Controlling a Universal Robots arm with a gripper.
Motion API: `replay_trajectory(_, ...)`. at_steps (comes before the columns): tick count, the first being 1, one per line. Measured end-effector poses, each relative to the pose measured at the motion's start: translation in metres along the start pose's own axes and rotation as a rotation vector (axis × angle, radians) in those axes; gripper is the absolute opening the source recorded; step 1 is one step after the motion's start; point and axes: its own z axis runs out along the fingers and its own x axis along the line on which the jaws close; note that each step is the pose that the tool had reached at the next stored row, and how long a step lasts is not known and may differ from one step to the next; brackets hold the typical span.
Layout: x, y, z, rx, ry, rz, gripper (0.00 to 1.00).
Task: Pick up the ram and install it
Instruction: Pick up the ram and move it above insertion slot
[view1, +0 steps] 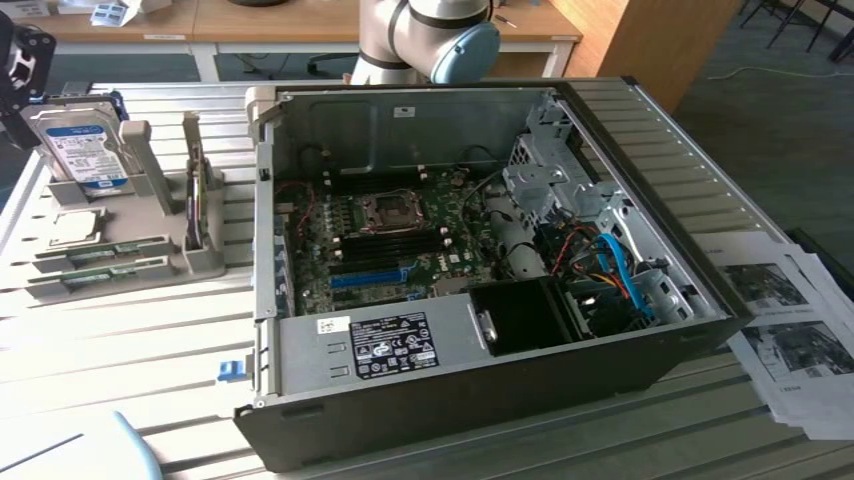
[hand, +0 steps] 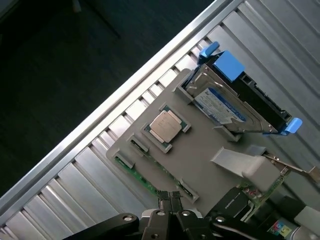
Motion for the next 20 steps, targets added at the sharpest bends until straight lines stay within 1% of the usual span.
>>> replay_trajectory(11, 0.0000, 0.0000, 0.0000, -0.0034, 0.0068, -0.149, 0.09)
replay_trajectory(20, 0.0000, 0.0000, 0.0000, -0.0068, 0.0131, -0.289, 0.09)
